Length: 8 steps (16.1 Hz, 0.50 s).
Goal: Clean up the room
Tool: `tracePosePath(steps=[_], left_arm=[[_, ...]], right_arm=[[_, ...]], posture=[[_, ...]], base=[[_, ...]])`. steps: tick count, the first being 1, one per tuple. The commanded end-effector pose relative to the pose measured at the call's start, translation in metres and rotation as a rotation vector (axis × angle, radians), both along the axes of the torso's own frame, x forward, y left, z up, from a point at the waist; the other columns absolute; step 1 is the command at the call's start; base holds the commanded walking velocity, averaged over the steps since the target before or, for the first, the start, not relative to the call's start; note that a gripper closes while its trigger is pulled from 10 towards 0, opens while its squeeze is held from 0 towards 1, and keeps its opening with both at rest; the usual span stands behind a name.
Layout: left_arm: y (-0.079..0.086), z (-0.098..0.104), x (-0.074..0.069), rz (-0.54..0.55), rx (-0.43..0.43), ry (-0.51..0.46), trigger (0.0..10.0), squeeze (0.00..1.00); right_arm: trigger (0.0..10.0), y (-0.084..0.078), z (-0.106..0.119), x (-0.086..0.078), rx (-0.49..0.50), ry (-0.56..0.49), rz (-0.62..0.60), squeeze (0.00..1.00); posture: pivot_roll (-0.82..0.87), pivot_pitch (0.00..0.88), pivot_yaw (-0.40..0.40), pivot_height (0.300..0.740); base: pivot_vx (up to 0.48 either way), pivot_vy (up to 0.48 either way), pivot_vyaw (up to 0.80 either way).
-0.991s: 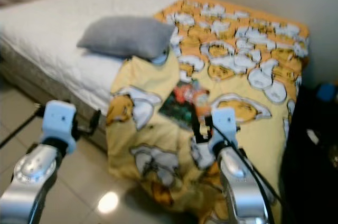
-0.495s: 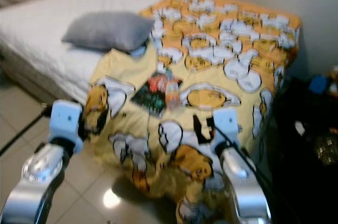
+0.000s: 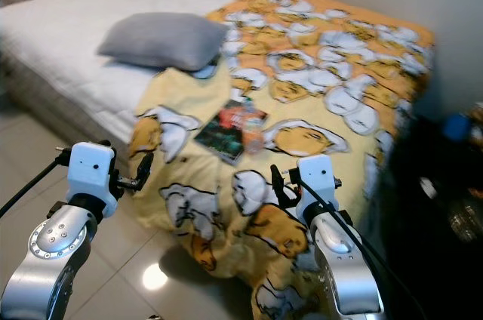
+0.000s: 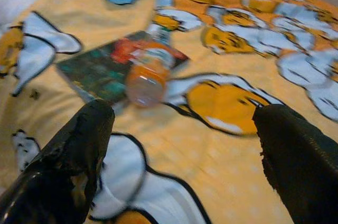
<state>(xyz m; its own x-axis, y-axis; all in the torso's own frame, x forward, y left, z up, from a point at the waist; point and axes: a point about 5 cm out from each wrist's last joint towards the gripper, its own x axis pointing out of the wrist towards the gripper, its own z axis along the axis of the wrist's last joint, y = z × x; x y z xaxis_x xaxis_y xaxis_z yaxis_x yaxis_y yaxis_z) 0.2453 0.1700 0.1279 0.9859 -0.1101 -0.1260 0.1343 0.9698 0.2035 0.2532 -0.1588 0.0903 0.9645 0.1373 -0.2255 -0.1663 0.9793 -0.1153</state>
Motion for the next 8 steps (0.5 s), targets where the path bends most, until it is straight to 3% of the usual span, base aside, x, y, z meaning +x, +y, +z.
tracePosePath(steps=[1,8], left_arm=[[0.0005,0.0023,0.0001,-0.007,-0.001,-0.008,10.0,1.00],[-0.0002,0.0029,0.0021,-0.010,-0.007,-0.011,10.0,1.00]], right_arm=[[10.0,0.0019,0.0031,0.0009,-0.008,-0.012,0.010,1.00],[10.0,0.0000,0.0038,0.0033,-0.013,-0.014,-0.003,1.00]], posture=[[-0.07,0.000,-0.031,0.740],[-0.07,0.000,-0.034,0.740]], base=[[0.341,0.000,0.80],[0.353,0.000,0.00]])
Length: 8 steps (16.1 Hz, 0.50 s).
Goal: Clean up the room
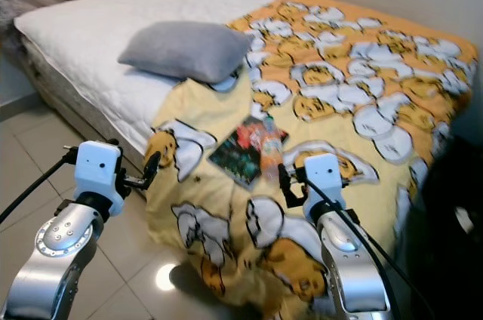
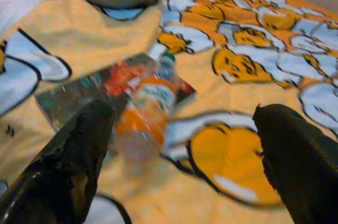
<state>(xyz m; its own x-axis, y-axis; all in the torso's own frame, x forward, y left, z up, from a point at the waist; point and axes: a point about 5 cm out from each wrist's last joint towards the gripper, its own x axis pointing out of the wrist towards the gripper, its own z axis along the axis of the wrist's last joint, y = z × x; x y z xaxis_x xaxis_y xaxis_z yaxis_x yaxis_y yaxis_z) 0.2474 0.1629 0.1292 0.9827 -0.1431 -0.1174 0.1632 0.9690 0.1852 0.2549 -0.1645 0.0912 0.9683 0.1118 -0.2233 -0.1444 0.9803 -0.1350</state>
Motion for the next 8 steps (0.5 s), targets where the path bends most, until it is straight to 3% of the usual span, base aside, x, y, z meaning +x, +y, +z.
tracePosePath(steps=[1,2,3,4,6,7,8], left_arm=[[0.007,0.002,0.000,0.021,0.013,-0.004,10.0,1.00],[0.007,0.002,0.000,0.021,0.013,-0.004,10.0,1.00],[0.008,0.001,0.000,0.023,0.015,-0.001,10.0,1.00],[0.004,0.001,-0.001,-0.013,0.027,0.012,10.0,1.00],[0.001,0.001,-0.002,-0.056,0.044,0.028,10.0,1.00],[-0.001,0.000,-0.002,-0.080,0.052,0.037,10.0,0.92],[-0.005,-0.002,-0.005,-0.145,0.069,0.054,10.0,0.69]], right_arm=[[10.0,0.004,0.002,0.001,0.010,-0.004,0.008,1.00],[10.0,0.004,0.002,0.001,0.009,-0.003,0.009,1.00],[10.0,0.004,0.001,0.001,0.009,0.006,0.004,0.89],[10.0,0.003,-0.002,0.002,0.018,0.042,-0.007,0.00],[10.0,0.004,-0.006,0.002,0.039,0.089,-0.013,0.00],[10.0,0.004,-0.007,0.002,0.058,0.106,-0.023,0.00],[10.0,0.006,-0.008,0.005,0.071,0.120,-0.034,0.00]], posture=[[-0.07,0.000,-0.035,0.740],[-0.07,0.000,-0.033,0.740],[-0.07,0.000,-0.032,0.740],[-0.07,0.000,-0.028,0.740],[-0.07,0.000,-0.025,0.740],[-0.08,0.000,-0.018,0.740],[-0.08,0.000,-0.013,0.740]], base=[[0.349,0.000,0.00],[0.345,0.000,0.00],[0.326,0.000,0.00],[0.000,0.000,0.00],[0.000,0.000,0.00],[0.000,0.000,0.00],[0.000,0.000,0.00]])
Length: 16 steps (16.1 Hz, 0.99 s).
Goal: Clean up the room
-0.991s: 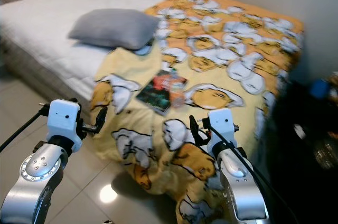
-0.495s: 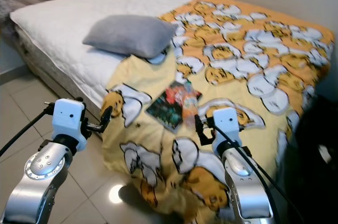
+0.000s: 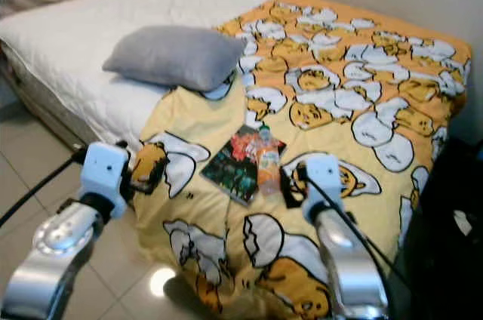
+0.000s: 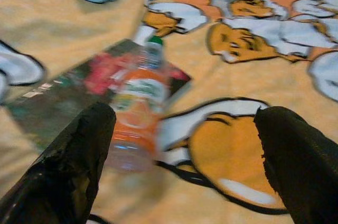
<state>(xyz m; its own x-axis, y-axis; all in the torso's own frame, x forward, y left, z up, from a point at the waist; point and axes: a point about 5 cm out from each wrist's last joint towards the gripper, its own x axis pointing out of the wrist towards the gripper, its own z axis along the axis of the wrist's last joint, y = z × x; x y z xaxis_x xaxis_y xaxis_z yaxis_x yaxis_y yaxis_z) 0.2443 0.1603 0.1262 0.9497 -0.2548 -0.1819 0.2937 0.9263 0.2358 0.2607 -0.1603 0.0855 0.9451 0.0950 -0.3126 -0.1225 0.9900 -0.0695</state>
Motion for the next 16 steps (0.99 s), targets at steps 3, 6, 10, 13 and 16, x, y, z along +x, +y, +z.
tracePosePath(steps=[3,6,10,13,16], left_arm=[[-0.008,-0.004,-0.001,-0.109,-0.015,0.069,10.0,0.00],[-0.011,-0.003,0.004,-0.163,-0.033,0.079,10.0,0.00],[-0.011,-0.004,0.014,-0.207,-0.059,0.120,10.0,0.00],[-0.011,-0.005,0.014,-0.231,-0.085,0.156,10.0,0.00],[-0.012,-0.004,0.012,-0.284,-0.047,0.160,10.0,0.00]], right_arm=[[10.0,0.012,-0.008,0.017,-0.010,0.068,0.080,0.00],[10.0,0.021,-0.009,0.034,-0.006,0.079,0.111,0.00],[10.0,0.040,-0.005,0.068,0.093,0.087,0.132,0.00],[10.0,0.042,0.000,0.083,0.097,0.082,0.126,0.00],[10.0,0.035,0.005,0.101,-0.003,0.103,0.089,0.00]], posture=[[-0.09,0.000,0.010,0.740],[-0.09,0.000,0.021,0.740],[-0.08,0.000,0.018,0.740],[-0.07,0.000,0.016,0.740],[-0.06,0.000,0.016,0.740]], base=[[0.000,0.000,0.00],[0.000,0.000,0.00],[0.000,0.000,0.00],[0.000,0.000,0.00],[0.000,0.000,0.00]])
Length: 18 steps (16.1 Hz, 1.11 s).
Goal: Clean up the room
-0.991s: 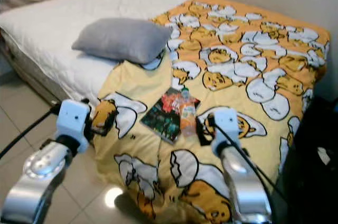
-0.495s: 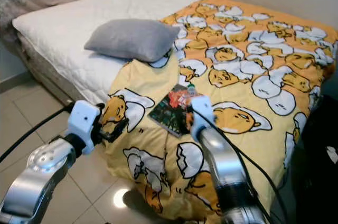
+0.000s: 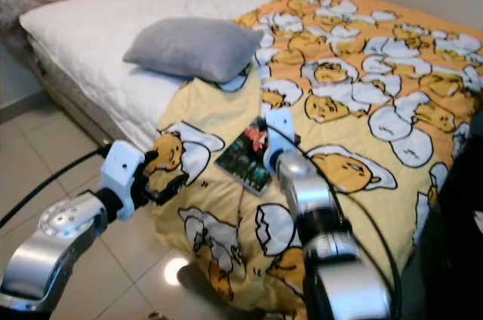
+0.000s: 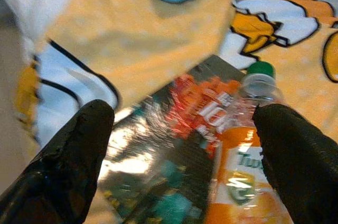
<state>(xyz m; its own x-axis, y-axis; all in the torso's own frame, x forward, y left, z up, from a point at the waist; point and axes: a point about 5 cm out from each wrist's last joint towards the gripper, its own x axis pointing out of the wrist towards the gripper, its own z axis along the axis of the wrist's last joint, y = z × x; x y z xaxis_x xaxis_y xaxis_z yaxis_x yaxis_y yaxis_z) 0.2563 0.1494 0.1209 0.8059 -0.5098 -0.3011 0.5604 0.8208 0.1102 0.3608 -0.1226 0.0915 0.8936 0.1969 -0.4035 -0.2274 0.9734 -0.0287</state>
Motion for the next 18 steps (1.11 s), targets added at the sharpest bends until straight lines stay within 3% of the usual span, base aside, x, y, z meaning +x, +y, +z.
tracePosePath(steps=[1,4,8,10,12,15,16,17,18], left_arm=[[-0.002,0.001,-0.001,-0.031,0.029,-0.005,10.0,0.00],[-0.005,0.002,-0.008,-0.121,0.074,0.009,10.0,0.00],[-0.004,0.006,-0.014,-0.174,0.070,0.030,10.0,0.00],[0.001,0.012,-0.026,-0.215,0.075,0.071,10.0,0.00],[0.006,0.012,-0.033,-0.219,0.071,0.121,10.0,0.00],[0.007,0.014,-0.036,-0.215,0.074,0.128,10.0,0.00],[0.008,0.014,-0.035,-0.208,0.080,0.114,10.0,0.00],[0.008,0.015,-0.035,-0.203,0.089,0.100,10.0,0.00],[0.008,0.015,-0.035,-0.202,0.091,0.097,10.0,0.00]], right_arm=[[10.0,-0.005,-0.002,0.003,-0.055,0.023,-0.028,0.00],[10.0,-0.015,-0.010,0.006,-0.073,0.134,-0.065,0.00],[10.0,-0.025,-0.012,0.007,-0.093,0.178,-0.129,0.00],[10.0,-0.034,-0.014,0.007,-0.111,0.227,-0.227,0.00],[10.0,-0.030,-0.017,0.005,-0.115,0.248,-0.221,0.00],[10.0,-0.024,-0.014,0.007,-0.043,0.253,-0.236,0.00],[8.9,-0.022,-0.010,0.010,-0.007,0.244,-0.240,0.00],[1.2,-0.020,-0.006,0.012,0.021,0.229,-0.244,0.00],[1.2,-0.020,-0.005,0.013,0.027,0.225,-0.245,0.00]], posture=[[-0.06,0.000,0.017,0.740],[-0.03,0.074,0.020,0.740],[-0.01,0.117,0.029,0.740],[0.04,0.189,0.042,0.740],[0.06,0.206,0.050,0.740],[0.07,0.207,0.042,0.740],[0.07,0.205,0.040,0.740],[0.06,0.196,0.036,0.740],[0.06,0.196,0.036,0.740]], base=[[0.000,0.000,0.00],[0.000,0.000,0.00],[0.000,0.000,0.00],[0.000,0.000,0.00],[0.000,0.000,0.00],[0.000,0.000,0.00],[0.000,0.000,0.00],[0.000,0.000,0.00],[0.000,0.000,0.00]])
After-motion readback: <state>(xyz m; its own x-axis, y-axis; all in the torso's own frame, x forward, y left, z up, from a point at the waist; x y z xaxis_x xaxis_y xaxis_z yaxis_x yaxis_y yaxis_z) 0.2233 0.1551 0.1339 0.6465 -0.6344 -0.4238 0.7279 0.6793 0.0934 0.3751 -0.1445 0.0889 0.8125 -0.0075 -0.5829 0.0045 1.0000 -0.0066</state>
